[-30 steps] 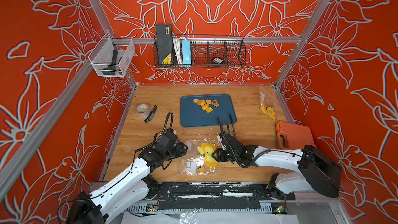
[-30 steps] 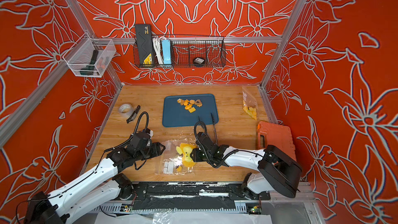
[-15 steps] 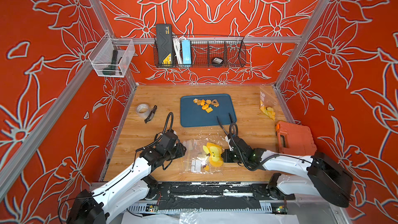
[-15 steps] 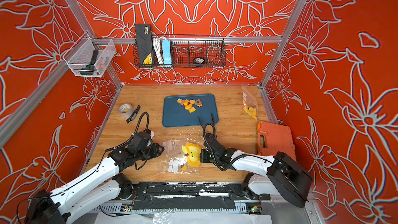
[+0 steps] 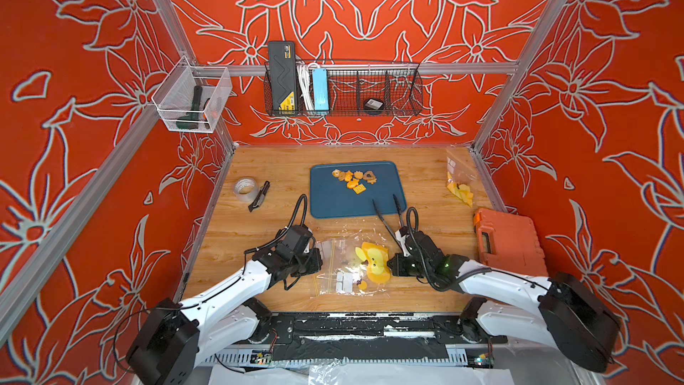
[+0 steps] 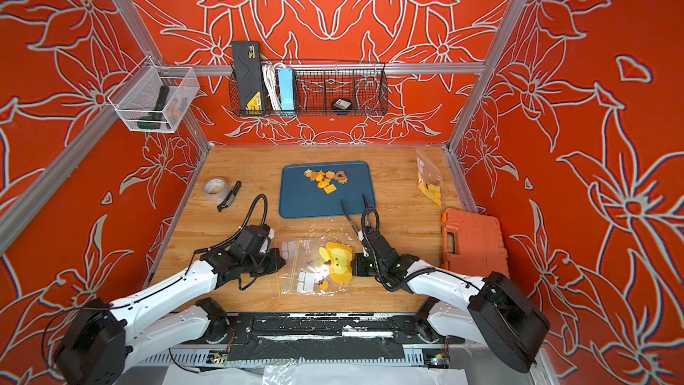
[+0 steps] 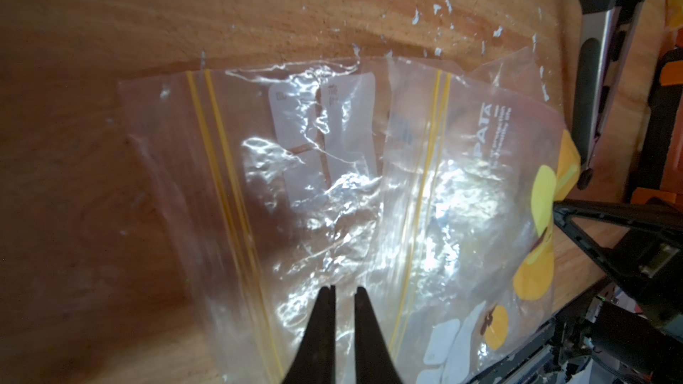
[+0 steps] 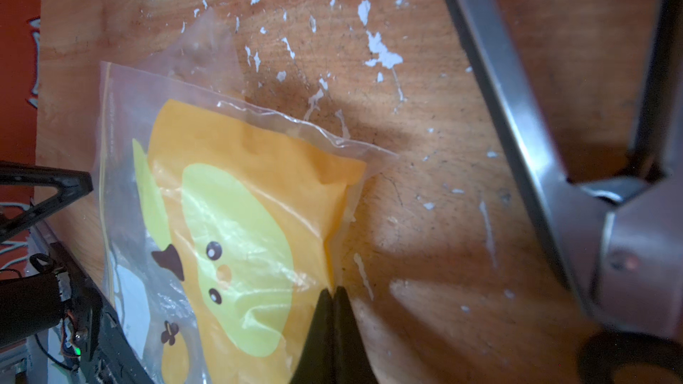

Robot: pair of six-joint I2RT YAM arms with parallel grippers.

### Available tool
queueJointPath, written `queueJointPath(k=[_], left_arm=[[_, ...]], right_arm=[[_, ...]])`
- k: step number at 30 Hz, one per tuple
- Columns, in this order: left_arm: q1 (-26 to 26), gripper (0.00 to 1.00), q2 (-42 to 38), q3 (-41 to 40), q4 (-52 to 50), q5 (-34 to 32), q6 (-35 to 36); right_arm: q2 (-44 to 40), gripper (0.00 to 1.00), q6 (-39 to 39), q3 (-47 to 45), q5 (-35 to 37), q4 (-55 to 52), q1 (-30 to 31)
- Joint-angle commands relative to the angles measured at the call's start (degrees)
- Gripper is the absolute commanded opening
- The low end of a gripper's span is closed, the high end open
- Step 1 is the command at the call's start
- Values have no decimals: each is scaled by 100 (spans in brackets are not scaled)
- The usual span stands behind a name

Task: Put the cookies into a resealable bag to prevent moisture
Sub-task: Pick up the ziploc bag.

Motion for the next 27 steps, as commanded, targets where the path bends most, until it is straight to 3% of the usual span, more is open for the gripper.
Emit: queueJointPath(k=[1, 8, 16, 27], left_arm=[[-56, 10, 173, -32, 196, 84, 100], [-84, 11, 327, -100, 354, 159, 148], [-92, 29, 95, -292, 812, 676, 84], [-92, 39, -389, -540, 1418, 1159, -302]], right_arm=[[-51, 0, -33, -127, -68, -18, -21], [-87, 0, -40, -153, -54, -51, -32], [-19, 0, -2, -179, -33, 6, -32], [72, 0, 2, -146, 97, -64, -32]])
